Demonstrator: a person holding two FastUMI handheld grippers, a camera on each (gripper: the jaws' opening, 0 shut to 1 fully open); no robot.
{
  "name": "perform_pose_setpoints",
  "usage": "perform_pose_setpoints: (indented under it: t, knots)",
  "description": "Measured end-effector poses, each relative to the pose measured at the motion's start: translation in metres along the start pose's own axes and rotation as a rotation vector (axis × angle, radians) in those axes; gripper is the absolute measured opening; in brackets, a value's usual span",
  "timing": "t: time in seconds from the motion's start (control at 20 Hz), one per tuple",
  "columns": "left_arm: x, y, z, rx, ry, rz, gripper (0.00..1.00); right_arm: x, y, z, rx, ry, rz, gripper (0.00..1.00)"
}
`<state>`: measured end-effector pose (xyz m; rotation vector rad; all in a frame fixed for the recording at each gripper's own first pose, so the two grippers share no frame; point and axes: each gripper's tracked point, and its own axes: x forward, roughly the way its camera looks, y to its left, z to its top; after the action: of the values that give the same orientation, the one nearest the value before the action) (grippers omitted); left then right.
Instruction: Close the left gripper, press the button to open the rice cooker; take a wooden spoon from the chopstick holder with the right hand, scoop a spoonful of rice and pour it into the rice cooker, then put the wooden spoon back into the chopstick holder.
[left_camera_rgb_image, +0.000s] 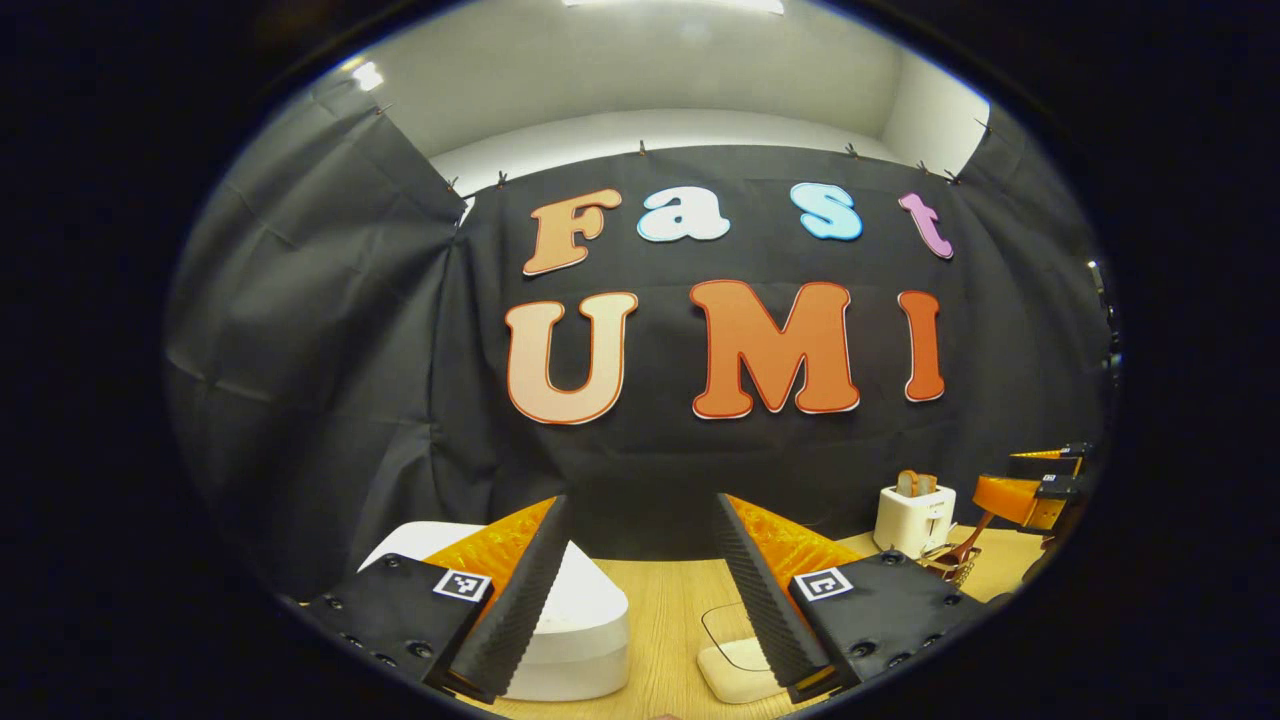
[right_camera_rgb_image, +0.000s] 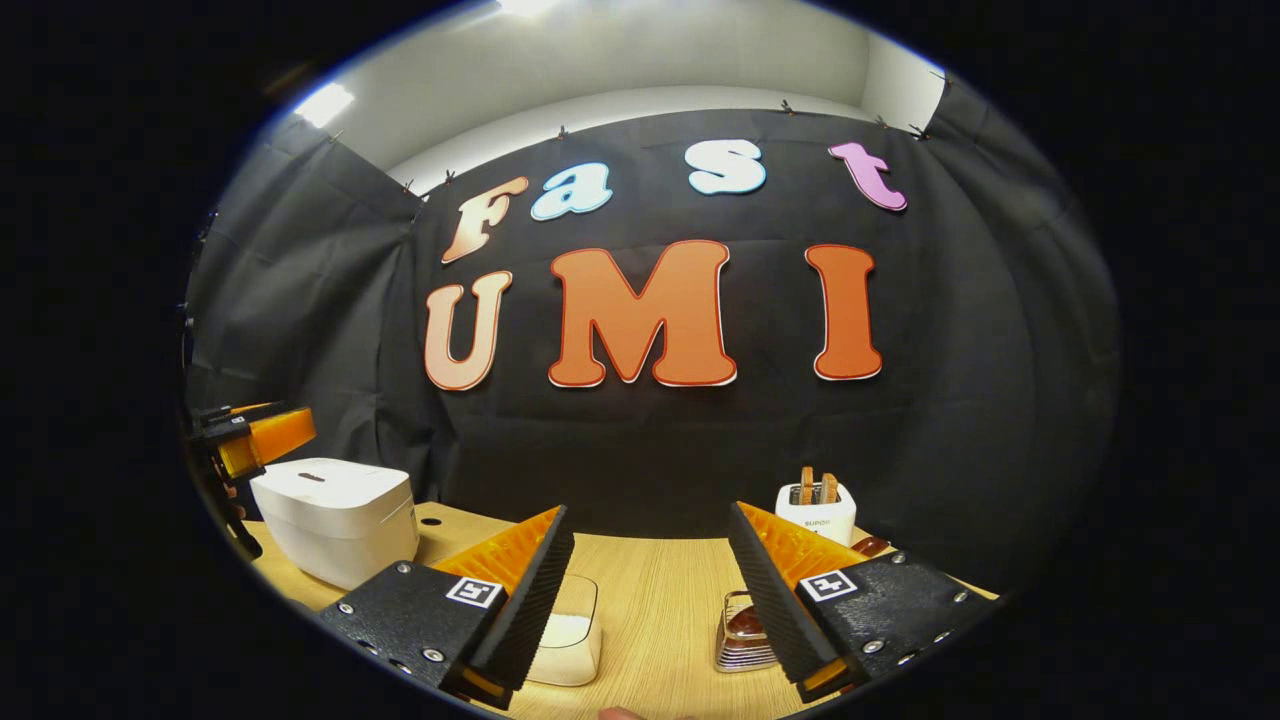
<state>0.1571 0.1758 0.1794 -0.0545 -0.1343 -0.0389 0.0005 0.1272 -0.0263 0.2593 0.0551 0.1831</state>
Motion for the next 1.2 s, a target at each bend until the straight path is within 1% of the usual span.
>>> perform_pose_setpoints:
  t: [0.1,0.25,0.3,0.4,0.5,0.55,0.7,0.75,0.8,0.85,0.95,1.0,1.05,1.1,1.2]
  knots:
    - [0.003,-0.005,-0.001,0.009,0.012,0.005,0.93,0.0,0.002,-0.001,0.006,0.007,0.007,0.92]
    - [0.011,-0.019,-0.003,-0.005,0.016,-0.019,0.94,0.002,0.0,0.005,-0.005,-0.009,0.008,0.92]
    - [0.013,-0.021,-0.005,0.007,0.018,-0.019,0.96,0.002,-0.003,0.008,-0.009,-0.014,0.002,0.92]
    - [0.017,-0.027,-0.008,0.04,0.013,-0.011,0.94,0.003,-0.007,0.01,-0.016,-0.022,-0.001,0.92]
    - [0.021,-0.037,-0.008,0.052,0.007,-0.013,0.93,0.002,-0.013,0.013,-0.011,-0.032,-0.004,0.92]
    - [0.022,-0.042,-0.008,0.048,0.006,-0.016,0.96,0.004,-0.018,0.016,-0.005,-0.035,-0.011,0.93]
    - [0.027,-0.051,-0.01,0.022,0.012,-0.032,0.94,0.006,-0.023,0.015,-0.002,-0.024,-0.012,0.92]
    - [0.027,-0.055,-0.01,-0.005,0.02,-0.052,0.92,0.007,-0.026,0.018,-0.004,-0.028,-0.018,0.92]
    - [0.029,-0.061,-0.014,-0.035,0.032,-0.074,0.92,0.007,-0.028,0.018,-0.007,-0.03,-0.022,0.92]
    - [0.03,-0.063,-0.017,-0.048,0.044,-0.077,0.94,0.008,-0.028,0.016,-0.011,-0.029,-0.024,0.92]
    - [0.033,-0.053,-0.022,-0.039,0.057,-0.051,0.94,0.009,-0.028,0.012,-0.019,-0.016,-0.026,0.92]
    - [0.034,-0.052,-0.023,-0.037,0.06,-0.047,0.93,0.009,-0.028,0.011,-0.023,-0.012,-0.025,0.92]
    - [0.034,-0.053,-0.024,-0.04,0.061,-0.05,0.94,0.01,-0.027,0.011,-0.027,-0.011,-0.022,0.92]
    - [0.035,-0.053,-0.024,-0.043,0.064,-0.044,0.93,0.011,-0.026,0.011,-0.03,-0.013,-0.022,0.92]
    - [0.037,-0.048,-0.023,-0.036,0.065,-0.027,0.94,0.012,-0.024,0.012,-0.035,-0.014,-0.018,0.92]
